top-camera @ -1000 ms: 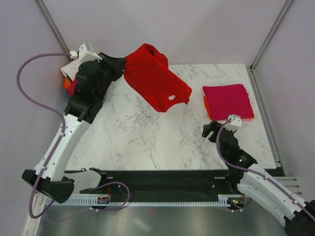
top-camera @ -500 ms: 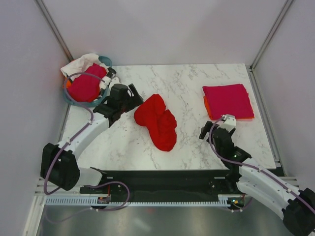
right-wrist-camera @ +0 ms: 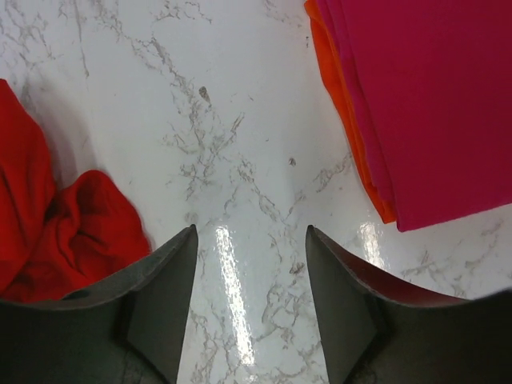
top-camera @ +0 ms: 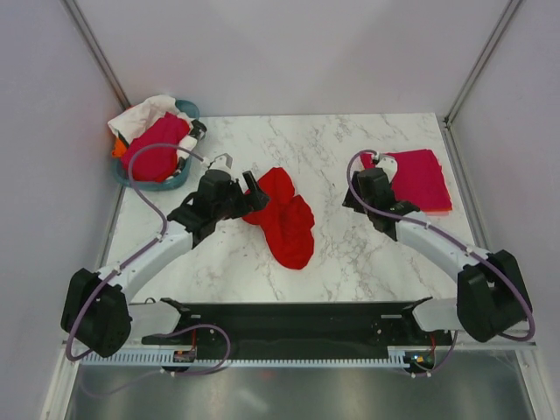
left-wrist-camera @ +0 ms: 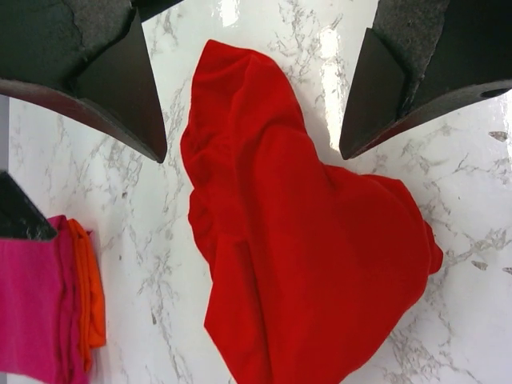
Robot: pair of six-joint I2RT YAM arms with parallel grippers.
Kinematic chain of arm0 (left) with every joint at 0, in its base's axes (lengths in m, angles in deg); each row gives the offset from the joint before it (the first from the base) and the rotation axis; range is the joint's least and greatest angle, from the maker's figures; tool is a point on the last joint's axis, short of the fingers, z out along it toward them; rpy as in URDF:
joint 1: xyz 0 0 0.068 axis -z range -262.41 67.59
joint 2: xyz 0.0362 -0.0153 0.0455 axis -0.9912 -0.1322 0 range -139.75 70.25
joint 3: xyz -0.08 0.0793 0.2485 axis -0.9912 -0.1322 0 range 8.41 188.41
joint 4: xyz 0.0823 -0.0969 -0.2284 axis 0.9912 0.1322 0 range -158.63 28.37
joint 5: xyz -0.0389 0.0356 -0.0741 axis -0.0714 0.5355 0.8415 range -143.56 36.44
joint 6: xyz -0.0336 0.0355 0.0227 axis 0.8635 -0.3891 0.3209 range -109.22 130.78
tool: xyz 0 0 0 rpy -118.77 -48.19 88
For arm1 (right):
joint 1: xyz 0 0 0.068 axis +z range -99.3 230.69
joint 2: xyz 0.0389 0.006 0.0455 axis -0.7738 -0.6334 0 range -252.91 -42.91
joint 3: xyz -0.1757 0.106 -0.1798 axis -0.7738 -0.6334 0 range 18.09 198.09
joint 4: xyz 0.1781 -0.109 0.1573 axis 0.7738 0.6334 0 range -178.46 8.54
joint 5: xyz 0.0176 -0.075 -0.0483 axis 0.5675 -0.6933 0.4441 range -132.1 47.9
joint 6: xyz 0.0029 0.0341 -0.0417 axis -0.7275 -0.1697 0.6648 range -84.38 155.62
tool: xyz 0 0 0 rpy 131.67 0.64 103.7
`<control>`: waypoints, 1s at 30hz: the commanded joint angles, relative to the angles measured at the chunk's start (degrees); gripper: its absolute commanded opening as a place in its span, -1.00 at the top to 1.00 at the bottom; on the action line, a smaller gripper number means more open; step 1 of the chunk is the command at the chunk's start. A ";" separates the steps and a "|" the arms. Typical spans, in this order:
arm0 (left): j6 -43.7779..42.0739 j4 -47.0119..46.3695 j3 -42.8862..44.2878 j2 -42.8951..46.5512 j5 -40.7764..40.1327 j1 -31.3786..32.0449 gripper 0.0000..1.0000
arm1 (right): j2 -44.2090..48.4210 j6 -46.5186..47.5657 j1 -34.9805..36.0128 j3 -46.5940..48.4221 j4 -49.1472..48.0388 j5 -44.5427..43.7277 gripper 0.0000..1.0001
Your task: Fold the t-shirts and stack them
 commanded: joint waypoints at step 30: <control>-11.05 -19.07 -12.76 4.87 4.59 0.60 -0.90 | -37.08 3.15 -16.24 29.63 8.41 0.04 -0.15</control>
